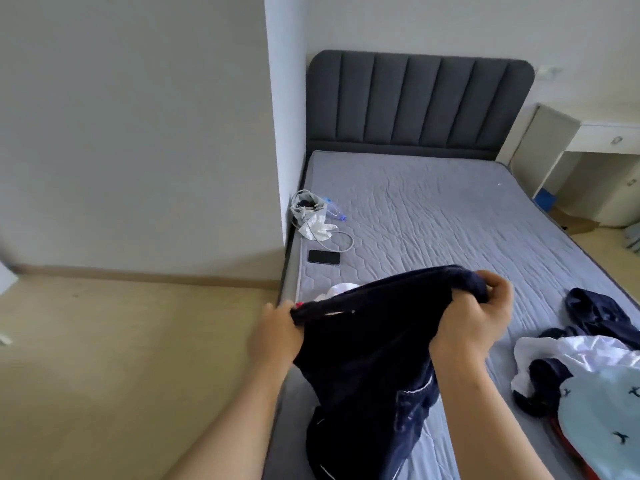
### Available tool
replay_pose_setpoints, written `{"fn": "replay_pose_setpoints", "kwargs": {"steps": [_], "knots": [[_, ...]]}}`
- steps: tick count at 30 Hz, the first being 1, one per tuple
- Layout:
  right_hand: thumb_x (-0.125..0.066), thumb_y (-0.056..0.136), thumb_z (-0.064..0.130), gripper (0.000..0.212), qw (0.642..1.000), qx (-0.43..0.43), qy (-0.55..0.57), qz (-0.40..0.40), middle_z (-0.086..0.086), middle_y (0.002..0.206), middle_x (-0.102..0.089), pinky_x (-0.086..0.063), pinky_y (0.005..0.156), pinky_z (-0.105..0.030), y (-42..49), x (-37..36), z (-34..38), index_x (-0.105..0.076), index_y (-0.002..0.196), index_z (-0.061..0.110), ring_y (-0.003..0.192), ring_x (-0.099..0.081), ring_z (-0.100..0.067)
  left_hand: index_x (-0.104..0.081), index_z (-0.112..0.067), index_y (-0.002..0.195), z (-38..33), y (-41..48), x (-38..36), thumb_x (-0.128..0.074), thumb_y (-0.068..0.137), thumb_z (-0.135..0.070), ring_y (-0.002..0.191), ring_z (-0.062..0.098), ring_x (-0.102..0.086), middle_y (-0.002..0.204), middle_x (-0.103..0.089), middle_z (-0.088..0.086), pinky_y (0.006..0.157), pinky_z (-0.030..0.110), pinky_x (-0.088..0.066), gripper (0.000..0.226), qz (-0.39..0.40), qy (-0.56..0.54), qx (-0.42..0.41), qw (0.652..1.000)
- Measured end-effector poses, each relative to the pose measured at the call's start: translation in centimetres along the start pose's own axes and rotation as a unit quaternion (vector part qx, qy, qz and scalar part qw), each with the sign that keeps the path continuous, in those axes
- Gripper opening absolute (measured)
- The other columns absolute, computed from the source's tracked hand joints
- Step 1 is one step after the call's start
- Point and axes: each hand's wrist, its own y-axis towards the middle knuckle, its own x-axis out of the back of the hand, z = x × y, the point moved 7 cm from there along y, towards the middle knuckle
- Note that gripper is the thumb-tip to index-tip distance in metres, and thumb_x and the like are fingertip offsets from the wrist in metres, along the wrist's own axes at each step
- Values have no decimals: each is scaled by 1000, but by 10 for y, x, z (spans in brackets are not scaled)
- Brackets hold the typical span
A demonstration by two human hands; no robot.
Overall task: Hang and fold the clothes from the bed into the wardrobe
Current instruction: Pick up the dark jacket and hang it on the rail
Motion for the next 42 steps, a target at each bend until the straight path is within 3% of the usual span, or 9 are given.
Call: {"fn": "replay_pose_setpoints", "kwargs": {"steps": [2, 4, 7, 9, 12, 16, 24, 30, 42], "knots": [[-42, 75, -5, 37, 1000, 3, 7, -7, 9, 71, -45, -37, 57, -16, 2, -10, 1, -46, 70, 31, 58, -42, 0, -52, -23, 78, 49, -5, 2, -39, 86, -15, 75, 29, -59, 86, -60, 5, 64, 31, -48, 17, 22, -79, 123, 989], [-42, 74, -5, 37, 999, 3, -19, 32, 9, 71, -47, -38, 57, -16, -5, -30, -2, -47, 71, 31, 59, -44, 1, -51, -23, 81, 85, -11, 8, -37, 90, -15, 69, 29, -62, 88, -61, 10, 67, 42, -56, 19, 12, -270, 256, 928], [-45, 76, -6, 38, 991, -26, -65, 113, 11, 72, -51, -43, 63, -17, -30, -66, -22, -50, 71, 31, 62, -49, 4, -53, -11, 92, 109, -13, 13, -42, 95, -18, 76, 33, -60, 99, -58, 14, 60, 49, -52, 13, -4, -619, 410, 670], [-45, 77, -5, 37, 979, -63, -94, 170, 8, 74, -56, -47, 75, -31, -47, -92, -42, -54, 72, 30, 73, -54, -8, -51, -7, 82, 124, -3, 35, -46, 93, -20, 80, 34, -59, 100, -58, 16, 59, 47, -50, 18, -42, -720, 400, 565], [-43, 79, -6, 38, 952, -112, -124, 258, 2, 81, -61, -49, 83, -40, -83, -134, -68, -60, 83, 28, 83, -57, -20, -51, -8, 83, 163, -2, 86, -49, 93, -25, 75, 29, -59, 88, -58, 14, 51, 38, -54, 20, -142, -753, 340, 545], [-41, 79, -8, 45, 920, -119, -107, 357, 2, 84, -61, -48, 68, -27, -144, -196, -74, -61, 80, 32, 71, -55, -12, -55, -10, 100, 224, -27, 158, -51, 93, -13, 81, 24, -59, 91, -57, 8, 61, 34, -56, 9, -301, -765, 278, 497], [-39, 80, -9, 51, 872, -118, -66, 471, 1, 81, -62, -41, 61, -26, -257, -312, -61, -64, 78, 35, 64, -49, -11, -51, -12, 90, 314, -52, 293, -37, 84, 11, 53, 12, -48, 77, -52, 4, 57, 25, -55, 28, -486, -655, 157, 558], [-39, 82, -8, 48, 843, -137, -66, 516, 6, 77, -62, -47, 60, -27, -381, -402, -62, -63, 76, 33, 67, -57, -14, -57, -30, 80, 428, -70, 372, -44, 86, 10, 80, 22, -60, 88, -60, 1, 57, 29, -55, 43, -554, -612, 182, 534], [-45, 79, -2, 37, 798, -182, -117, 562, 3, 77, -62, -52, 71, -36, -610, -510, -100, -59, 68, 30, 75, -60, -19, -54, -19, 77, 619, -104, 435, -47, 81, 11, 79, 22, -56, 86, -56, 8, 56, 32, -50, 32, -594, -565, 334, 465]]}}
